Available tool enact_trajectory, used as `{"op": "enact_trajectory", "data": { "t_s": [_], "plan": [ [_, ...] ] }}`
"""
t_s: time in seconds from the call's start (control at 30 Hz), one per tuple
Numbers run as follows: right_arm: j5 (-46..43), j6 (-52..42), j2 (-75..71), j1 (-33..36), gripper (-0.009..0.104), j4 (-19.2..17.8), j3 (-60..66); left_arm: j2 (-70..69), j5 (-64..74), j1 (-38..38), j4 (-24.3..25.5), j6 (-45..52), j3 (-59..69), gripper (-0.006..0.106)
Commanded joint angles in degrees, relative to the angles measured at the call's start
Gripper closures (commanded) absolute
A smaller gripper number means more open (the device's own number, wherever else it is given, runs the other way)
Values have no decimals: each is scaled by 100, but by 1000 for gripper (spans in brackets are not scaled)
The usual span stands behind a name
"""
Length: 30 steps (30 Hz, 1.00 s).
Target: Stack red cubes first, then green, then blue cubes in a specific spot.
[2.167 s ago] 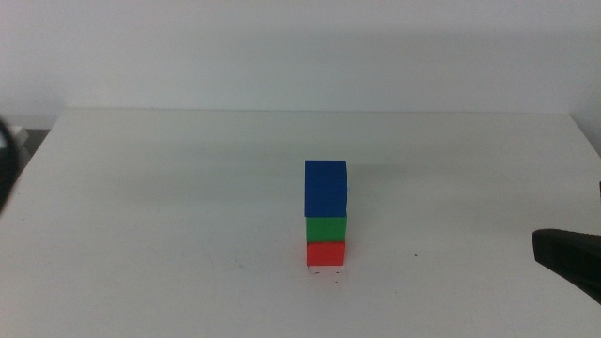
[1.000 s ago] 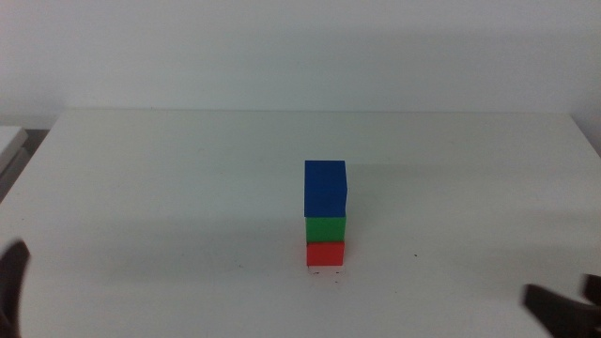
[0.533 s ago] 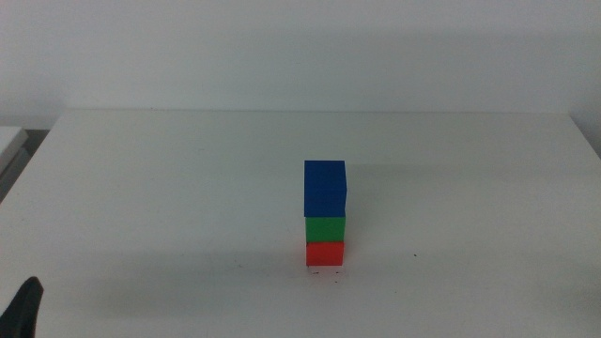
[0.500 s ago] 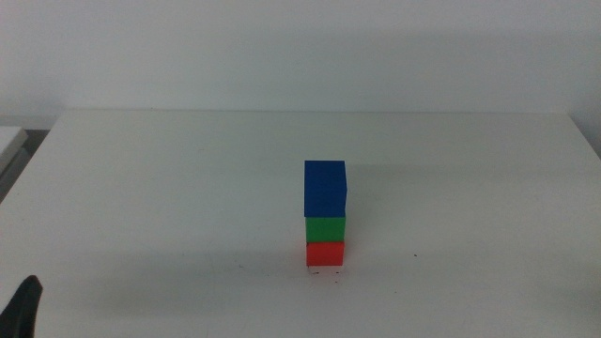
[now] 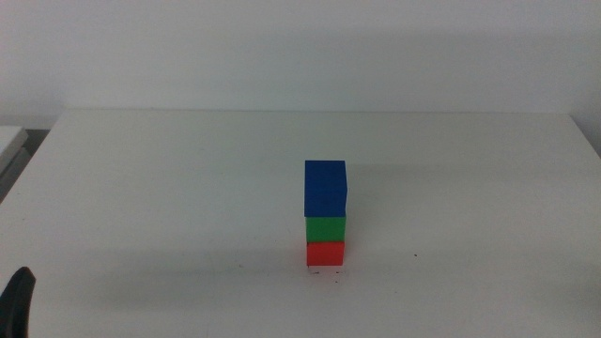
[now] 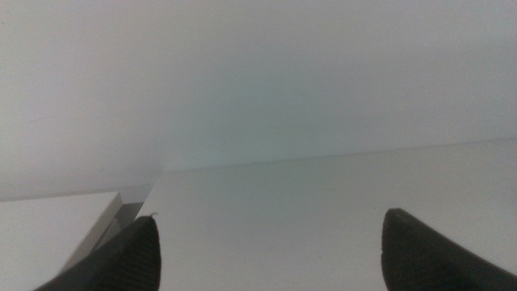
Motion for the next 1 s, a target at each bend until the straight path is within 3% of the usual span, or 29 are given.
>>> {"op": "enact_trajectory", "data": {
  "t_s": [0.0,0.1,0.17,0.23,0.3,0.63,0.97],
  "plan": [
    [-95,-34,-24,125,2,-54,24,-17,-70,18,12,1,3,7],
    [-121,-298,-24,230,2,-175,24,-17,-70,18,12,1,3,7],
    [-275,-1307,-24,263,2,-121,24,-17,-70,18,12,1,3,7],
    [-374,-2209,-24,263,2,287,24,-17,-70,18,12,1,3,7],
    [-374,-2544,-24,263,2,514,24,-17,-66,18,25,1,3,7],
    [-506,-2536,-24,263,2,513,24,-17,-66,18,376,1,3,7],
    [-505,-2525,-24,263,2,513,24,-17,-77,18,376,1,3,7]
  ]
}}
